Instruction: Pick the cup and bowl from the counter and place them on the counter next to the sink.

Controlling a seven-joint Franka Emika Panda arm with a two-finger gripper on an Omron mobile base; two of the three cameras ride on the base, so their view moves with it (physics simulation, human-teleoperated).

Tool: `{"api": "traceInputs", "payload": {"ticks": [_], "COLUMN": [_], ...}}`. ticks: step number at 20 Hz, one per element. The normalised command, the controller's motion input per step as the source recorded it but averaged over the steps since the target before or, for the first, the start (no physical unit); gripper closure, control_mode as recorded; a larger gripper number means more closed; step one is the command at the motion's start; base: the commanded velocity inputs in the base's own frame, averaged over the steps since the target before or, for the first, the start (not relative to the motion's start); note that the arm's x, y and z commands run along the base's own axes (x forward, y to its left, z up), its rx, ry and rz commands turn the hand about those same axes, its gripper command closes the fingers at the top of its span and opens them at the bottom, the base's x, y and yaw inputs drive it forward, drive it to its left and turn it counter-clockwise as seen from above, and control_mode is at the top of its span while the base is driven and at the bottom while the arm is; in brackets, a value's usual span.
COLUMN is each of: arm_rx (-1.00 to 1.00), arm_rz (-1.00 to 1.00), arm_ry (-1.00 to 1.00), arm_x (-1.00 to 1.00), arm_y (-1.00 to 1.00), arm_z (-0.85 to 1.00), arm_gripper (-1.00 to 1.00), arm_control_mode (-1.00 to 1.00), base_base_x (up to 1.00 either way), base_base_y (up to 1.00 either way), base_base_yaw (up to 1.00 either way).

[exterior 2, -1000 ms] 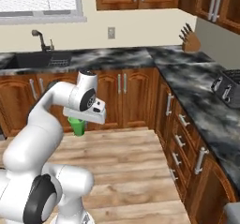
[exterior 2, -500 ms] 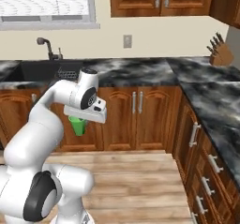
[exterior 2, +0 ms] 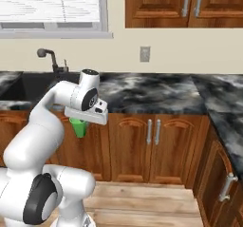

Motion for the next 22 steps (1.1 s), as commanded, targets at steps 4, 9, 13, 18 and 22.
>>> {"api": "traceInputs", "payload": {"ticks": [4, 9, 13, 18, 22], "arm_rx": [0.0, 0.0, 0.0, 0.0, 0.0], "arm_rz": [0.0, 0.0, 0.0, 0.0, 0.0], "arm_ry": [0.0, 0.0, 0.0, 0.0, 0.0], "arm_x": [0.0, 0.0, 0.0, 0.0, 0.0], "arm_y": [0.0, 0.0, 0.0, 0.0, 0.0], "arm_z": [0.0, 0.0, 0.0, 0.0, 0.0], "arm_gripper": [1.0, 1.0, 1.0, 1.0, 1.0], "arm_control_mode": [1.0, 1.0, 1.0, 1.0, 1.0], "base_base_x": [1.0, 1.0, 1.0, 0.37, 0.0], "base_base_y": [0.0, -0.01, -0.04, -0.02, 0.0], "base_base_yaw": [0.19, 0.06, 0.05, 0.02, 0.0]}}
